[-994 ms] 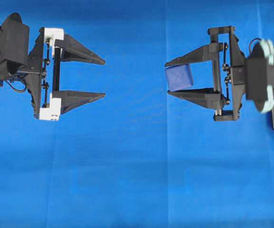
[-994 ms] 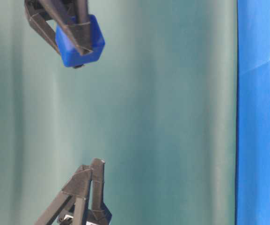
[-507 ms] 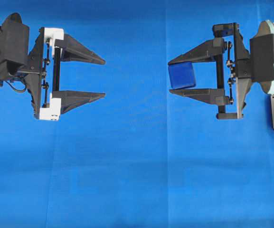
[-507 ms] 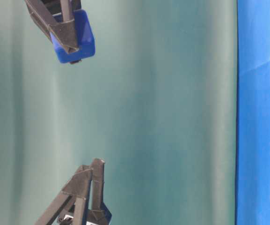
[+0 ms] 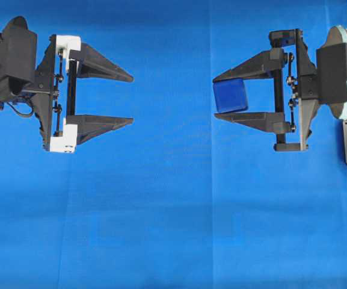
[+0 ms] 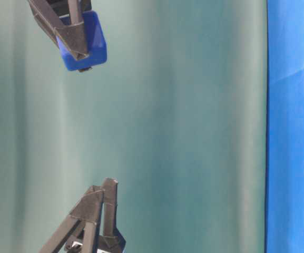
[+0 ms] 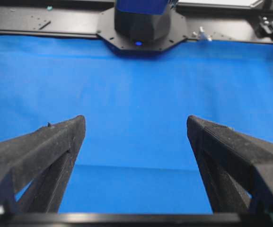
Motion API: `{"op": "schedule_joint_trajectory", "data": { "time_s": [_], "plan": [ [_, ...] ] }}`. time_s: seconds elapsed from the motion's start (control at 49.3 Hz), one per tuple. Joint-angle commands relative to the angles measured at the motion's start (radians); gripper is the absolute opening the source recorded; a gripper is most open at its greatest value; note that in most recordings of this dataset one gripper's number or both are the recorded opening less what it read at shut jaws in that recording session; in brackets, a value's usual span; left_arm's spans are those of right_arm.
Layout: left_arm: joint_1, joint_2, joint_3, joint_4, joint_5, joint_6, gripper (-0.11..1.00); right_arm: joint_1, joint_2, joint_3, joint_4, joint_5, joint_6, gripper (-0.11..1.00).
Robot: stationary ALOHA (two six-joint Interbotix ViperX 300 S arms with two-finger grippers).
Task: Handover the blue block to the right arm after grasping it with the left arm, then place it in the designated position.
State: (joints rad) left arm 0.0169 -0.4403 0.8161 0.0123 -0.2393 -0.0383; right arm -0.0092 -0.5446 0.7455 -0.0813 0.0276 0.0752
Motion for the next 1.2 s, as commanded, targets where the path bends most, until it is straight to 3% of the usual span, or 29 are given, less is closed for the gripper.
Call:
{"op": "schedule_joint_trajectory", "data": {
  "time_s": [0.0, 0.791, 0.994, 1.177],
  "plan": [
    [0.002, -0.014, -0.014, 0.000, -0.008, -0.002, 0.92, 0.000, -0.009, -0.025, 0.005, -0.005, 0.003, 0.45],
    [0.000, -0.015, -0.015, -0.002, -0.008, 0.000, 0.92, 0.002, -0.009, -0.025, 0.003, -0.003, 0.006, 0.45],
    [0.002, -0.014, -0.017, -0.002, -0.008, 0.003, 0.92, 0.002, -0.009, -0.025, 0.009, 0.052, 0.017, 0.43],
    [0.000, -0.014, -0.018, -0.002, -0.008, 0.003, 0.92, 0.002, -0.008, -0.025, 0.011, 0.146, 0.080, 0.43]
  ]
}}
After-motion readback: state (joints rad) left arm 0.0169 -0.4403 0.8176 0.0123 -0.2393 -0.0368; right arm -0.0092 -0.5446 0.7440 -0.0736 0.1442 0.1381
